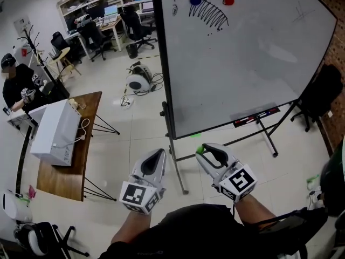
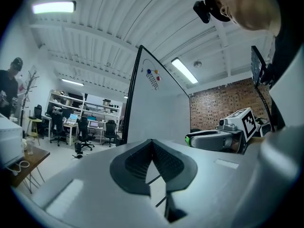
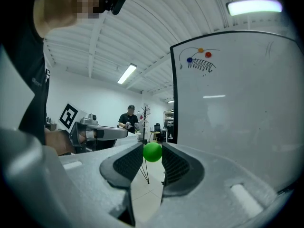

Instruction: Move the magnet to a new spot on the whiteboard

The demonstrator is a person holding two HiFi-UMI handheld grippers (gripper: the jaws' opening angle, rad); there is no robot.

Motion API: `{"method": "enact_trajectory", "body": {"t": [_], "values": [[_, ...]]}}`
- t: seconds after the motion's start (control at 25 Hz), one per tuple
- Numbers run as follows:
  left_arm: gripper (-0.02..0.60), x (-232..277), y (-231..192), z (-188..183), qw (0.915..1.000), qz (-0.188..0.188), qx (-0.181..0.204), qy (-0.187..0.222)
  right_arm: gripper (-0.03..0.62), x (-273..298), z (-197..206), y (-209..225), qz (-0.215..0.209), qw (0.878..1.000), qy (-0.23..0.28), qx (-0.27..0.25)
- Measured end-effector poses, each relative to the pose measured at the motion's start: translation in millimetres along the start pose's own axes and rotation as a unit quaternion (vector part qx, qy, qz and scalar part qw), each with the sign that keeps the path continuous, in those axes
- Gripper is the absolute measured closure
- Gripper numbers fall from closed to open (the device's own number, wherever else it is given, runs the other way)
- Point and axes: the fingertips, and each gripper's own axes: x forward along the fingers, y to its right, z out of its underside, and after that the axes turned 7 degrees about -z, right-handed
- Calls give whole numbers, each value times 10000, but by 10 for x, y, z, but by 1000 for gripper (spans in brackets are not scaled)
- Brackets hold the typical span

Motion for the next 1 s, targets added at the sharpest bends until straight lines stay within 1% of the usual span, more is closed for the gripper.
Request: {"method": "enact_trajectory", "body": {"t": [0.12,0.24,0.44,0.56,0.72,0.84,0.92,1.0], "values": [[566,23,106,28,9994,337,-25,-42,487,-86,4,-45,243,9997,-40,-15],[566,87,262,83,9971,753,-59,-114,487,-256,47,-66,596,9982,-87,71],[566,193,620,226,9900,1376,-91,-289,487,-666,124,-51,1162,9929,-150,201],[566,205,902,260,9858,1637,-14,-375,487,-934,162,-4,1381,9901,-142,221],[566,220,1285,302,9832,1766,110,-451,487,-1330,200,62,1508,9882,-64,272],[566,268,1643,274,9843,1718,140,-381,487,-1724,171,138,1505,9883,-18,234],[566,324,1984,265,9850,1683,153,-355,487,-2057,150,228,1510,9883,42,214],[566,386,2414,299,9845,1706,189,-369,487,-2419,170,333,1522,9881,70,202]]}}
